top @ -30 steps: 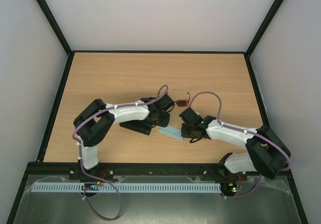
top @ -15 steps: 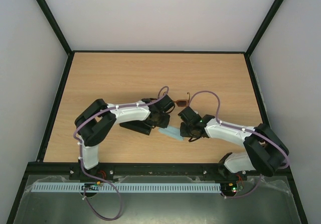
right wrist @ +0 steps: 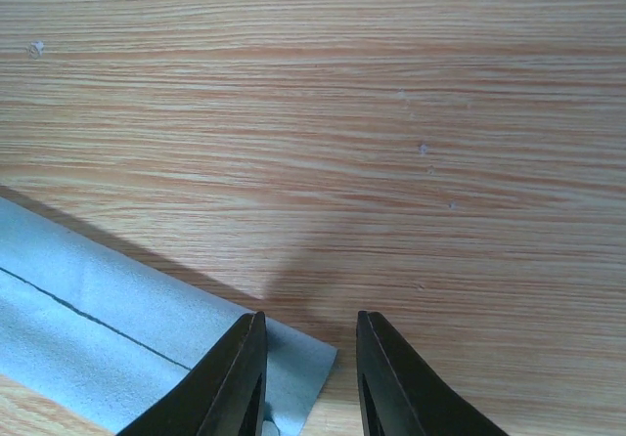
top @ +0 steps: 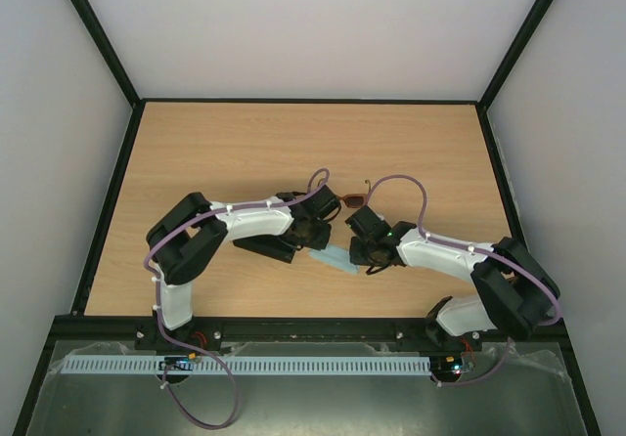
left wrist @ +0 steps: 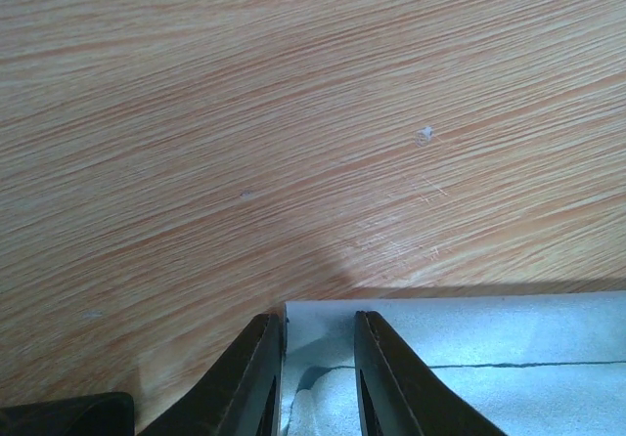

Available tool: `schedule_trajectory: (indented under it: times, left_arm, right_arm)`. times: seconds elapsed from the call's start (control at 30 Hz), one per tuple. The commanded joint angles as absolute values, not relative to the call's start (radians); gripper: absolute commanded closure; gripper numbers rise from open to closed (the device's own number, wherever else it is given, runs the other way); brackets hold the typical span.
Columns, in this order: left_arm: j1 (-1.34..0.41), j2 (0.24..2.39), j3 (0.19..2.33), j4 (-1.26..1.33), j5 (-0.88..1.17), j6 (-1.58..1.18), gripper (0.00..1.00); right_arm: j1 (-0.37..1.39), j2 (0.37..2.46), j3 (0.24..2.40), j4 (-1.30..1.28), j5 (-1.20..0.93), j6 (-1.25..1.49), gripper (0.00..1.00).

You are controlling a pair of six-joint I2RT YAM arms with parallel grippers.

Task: Organize the sunglasses
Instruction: Pick up the glasses cleaning cloth from the center of the board.

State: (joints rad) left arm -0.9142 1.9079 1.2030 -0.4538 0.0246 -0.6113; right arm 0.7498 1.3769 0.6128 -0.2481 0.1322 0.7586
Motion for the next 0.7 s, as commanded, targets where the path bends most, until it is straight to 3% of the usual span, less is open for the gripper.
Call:
schedule_trajectory:
  times: [0.0,0.37,0.43,0.67]
  left_arm:
    - [-0.918,1.928,1.184,-0.459,0.014,-0.619,0.76]
    - [-0.918,1.931,1.18,-0.454,0.017,-0.624,0.76]
    - [-0.919,1.931,1.176,-0.452,0.017,-0.626,0.77]
    - [-0.919,1.938,1.169,-0.442,0.019,-0.627,0.83]
  right_arm:
    - [0.747,1.386,0.599,-0.301,0.136,0.748,0.73]
    - [0.777,1.361,0.59,-0.332,0.159,0.762,0.74]
    - [0.782,1.369,0.588,-0.33,0.157,0.765,0.8]
    - [0.793,1.39,0.576,-0.305,0.161,0.775,0.81]
